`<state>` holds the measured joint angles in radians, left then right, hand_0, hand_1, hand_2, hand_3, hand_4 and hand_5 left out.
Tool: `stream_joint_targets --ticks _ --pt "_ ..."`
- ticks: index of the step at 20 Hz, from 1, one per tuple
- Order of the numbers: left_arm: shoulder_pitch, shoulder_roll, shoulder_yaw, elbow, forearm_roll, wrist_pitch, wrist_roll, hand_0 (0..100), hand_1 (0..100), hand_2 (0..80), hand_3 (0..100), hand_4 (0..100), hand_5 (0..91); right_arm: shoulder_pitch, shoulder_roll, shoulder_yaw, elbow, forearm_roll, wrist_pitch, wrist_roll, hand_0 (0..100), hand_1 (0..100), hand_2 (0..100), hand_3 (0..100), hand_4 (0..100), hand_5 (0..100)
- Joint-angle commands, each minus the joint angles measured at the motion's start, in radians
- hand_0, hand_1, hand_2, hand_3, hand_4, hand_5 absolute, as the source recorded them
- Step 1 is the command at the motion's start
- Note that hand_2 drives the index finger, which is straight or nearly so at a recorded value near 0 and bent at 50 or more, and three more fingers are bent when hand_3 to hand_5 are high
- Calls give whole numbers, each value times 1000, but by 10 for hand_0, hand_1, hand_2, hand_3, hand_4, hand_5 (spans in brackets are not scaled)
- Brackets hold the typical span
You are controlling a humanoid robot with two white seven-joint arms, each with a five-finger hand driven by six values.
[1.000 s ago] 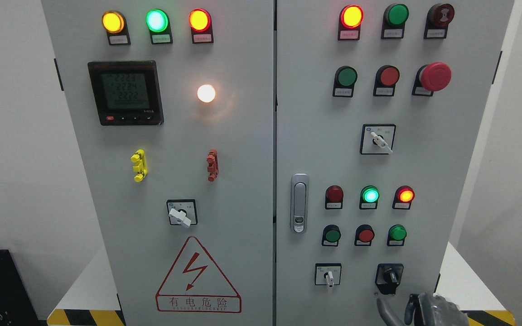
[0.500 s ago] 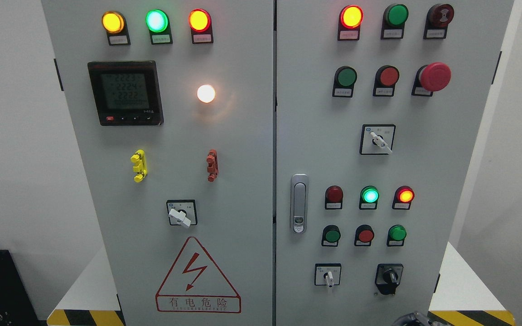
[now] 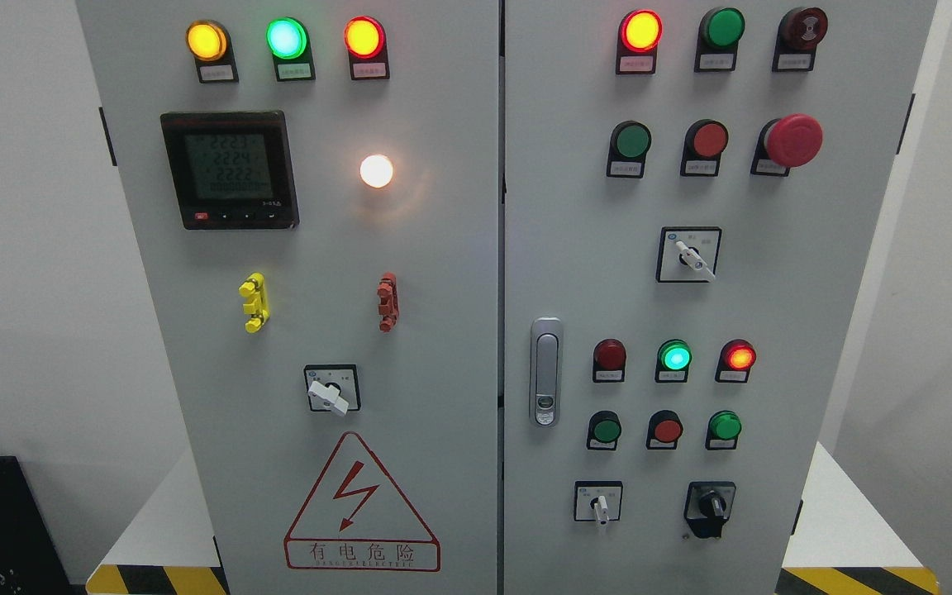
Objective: Flip black knob to close circuit
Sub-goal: 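Release the knob and lower the right hand away from the cabinet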
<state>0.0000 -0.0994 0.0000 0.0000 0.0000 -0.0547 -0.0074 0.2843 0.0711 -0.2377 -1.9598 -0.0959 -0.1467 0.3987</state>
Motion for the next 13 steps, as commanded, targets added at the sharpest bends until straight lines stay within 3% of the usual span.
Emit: stream_joint_targets --ticks 1,5,8,13 --pt "34 0 11 -34 8 0 0 0 0 0 49 27 0 67 12 -34 -22 -90 -17 15 0 0 0 25 15 0" --pt "34 0 11 -34 8 0 0 0 0 0 48 26 0 93 13 -26 -22 -90 -39 17 0 0 0 39 33 0" --pt "34 1 11 -34 8 0 0 0 0 0 48 26 0 96 21 -28 -22 -91 -39 57 0 0 0 43 36 0" --pt "34 0 11 -34 8 0 0 0 0 0 48 26 0 96 26 -29 -22 -90 -39 60 0 0 0 43 36 0"
